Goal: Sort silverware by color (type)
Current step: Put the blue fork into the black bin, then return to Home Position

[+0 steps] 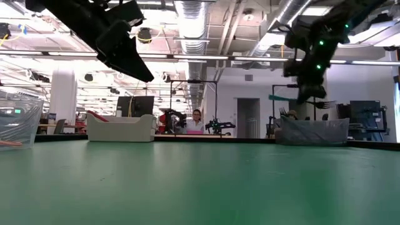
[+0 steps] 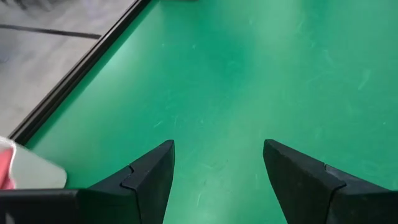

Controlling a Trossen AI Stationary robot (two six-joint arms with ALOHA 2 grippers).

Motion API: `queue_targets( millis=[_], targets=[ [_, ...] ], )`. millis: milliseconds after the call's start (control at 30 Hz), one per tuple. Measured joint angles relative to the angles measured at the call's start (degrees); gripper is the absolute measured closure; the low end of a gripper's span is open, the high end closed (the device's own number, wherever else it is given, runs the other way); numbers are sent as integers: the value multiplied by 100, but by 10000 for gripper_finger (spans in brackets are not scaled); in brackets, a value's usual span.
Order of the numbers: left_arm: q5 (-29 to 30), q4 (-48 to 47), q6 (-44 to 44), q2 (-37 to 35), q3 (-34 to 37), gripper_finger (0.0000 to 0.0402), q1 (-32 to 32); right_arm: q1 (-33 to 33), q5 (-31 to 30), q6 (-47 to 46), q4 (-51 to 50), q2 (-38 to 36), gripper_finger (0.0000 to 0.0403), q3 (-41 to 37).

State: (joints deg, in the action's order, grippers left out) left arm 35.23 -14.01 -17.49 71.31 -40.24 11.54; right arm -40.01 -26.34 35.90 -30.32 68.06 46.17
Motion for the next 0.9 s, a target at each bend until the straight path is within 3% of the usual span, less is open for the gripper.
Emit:
queue_targets(
  millis=[233, 433, 533, 633, 733, 900],
  targets=[
    [-68, 79, 58, 0, 8, 168, -30, -976, 810, 563, 337, -27, 313, -253],
    [-16, 146, 54, -49, 13, 168, -32, -967, 841, -134, 465, -204, 252, -253],
    [212, 284, 110, -173, 13, 168, 22, -681, 1114, -1073, 556, -436, 242, -251],
    [385, 684, 387, -369, 72, 168, 130, -319, 2202, -1953, 605, -701, 244, -251],
    [317, 1751, 799, -614, 396, 168, 249, 225, 3065, -2837, 839, -880, 257, -248],
    [-75, 3876, 1372, -932, 1296, 168, 484, 1816, 3108, -3682, 1605, -871, 295, -246]
  ],
)
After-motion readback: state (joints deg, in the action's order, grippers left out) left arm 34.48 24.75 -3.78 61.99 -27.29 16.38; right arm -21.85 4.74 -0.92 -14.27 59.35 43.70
